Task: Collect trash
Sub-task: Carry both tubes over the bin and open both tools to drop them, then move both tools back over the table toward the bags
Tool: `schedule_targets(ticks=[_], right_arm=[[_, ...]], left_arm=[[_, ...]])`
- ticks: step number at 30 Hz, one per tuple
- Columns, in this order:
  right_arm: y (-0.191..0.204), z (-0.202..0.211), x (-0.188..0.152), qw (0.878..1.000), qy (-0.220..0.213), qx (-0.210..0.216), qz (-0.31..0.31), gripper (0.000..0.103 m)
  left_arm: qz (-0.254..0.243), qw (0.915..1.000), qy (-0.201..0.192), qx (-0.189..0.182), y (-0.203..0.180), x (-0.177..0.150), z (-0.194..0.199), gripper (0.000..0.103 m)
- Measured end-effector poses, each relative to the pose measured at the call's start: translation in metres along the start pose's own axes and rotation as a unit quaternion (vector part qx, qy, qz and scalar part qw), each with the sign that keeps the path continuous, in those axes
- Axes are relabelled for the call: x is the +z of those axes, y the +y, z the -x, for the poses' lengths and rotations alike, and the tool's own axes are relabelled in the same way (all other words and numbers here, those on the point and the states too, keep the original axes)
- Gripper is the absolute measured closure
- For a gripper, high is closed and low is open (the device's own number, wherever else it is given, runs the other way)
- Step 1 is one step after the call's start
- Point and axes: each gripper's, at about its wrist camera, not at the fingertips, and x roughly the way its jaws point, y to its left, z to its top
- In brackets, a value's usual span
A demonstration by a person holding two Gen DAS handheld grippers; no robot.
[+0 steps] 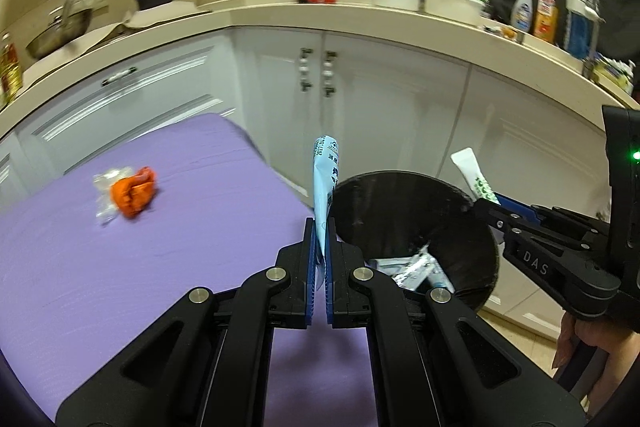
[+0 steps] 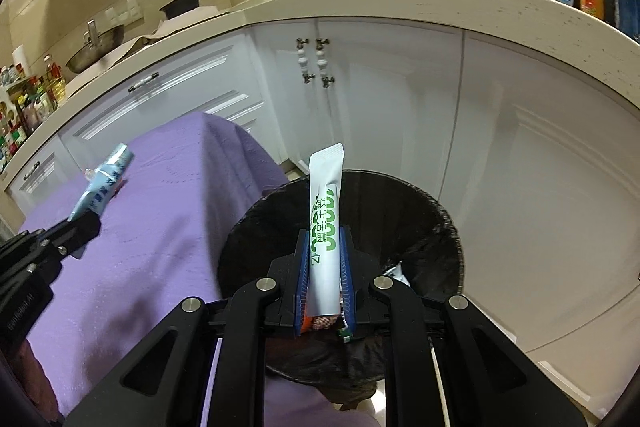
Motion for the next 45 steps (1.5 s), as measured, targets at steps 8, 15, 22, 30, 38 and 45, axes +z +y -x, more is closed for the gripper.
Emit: schedule_targets(ticks=[8,15,22,30,38,45], right_arm=[[-0.018,-0.003,-0.002,1.0,-0.002,-0.003,-0.009,0.088],[-0.031,-0.016,-0.004,1.0,-0.005,-0.009,-0.026,0.07],[-0.039,-0.016,-0.005,0.999,-0.01,-0.018,-0.036,0.063],[-0.034,-0.01,-0.001,0.999,-0.019,-0.022,-0.035,0.059],[-0.01,-0.005,0.009,0.999,-0.032,-0.012,-0.021,0.047],[0.04,-0.011,0.022,0.999,-0.039,0.024,0.007,0.039]], left_arm=[[-0.021,0.9997,0.003,-0.01,-0.033,0.002,-0.023,0.099],[-0.029,0.9993,0.015,-0.016,-0.051,0.005,-0.05,0.097],[-0.032,0.9989,0.029,-0.019,-0.058,0.002,-0.065,0.093],[-0.012,0.9998,0.01,-0.012,-0.046,0.007,-0.051,0.055],[0.017,0.9996,-0.016,0.015,-0.007,0.014,-0.023,0.042],[0.048,0.9964,-0.036,0.06,0.05,0.011,0.005,0.033]])
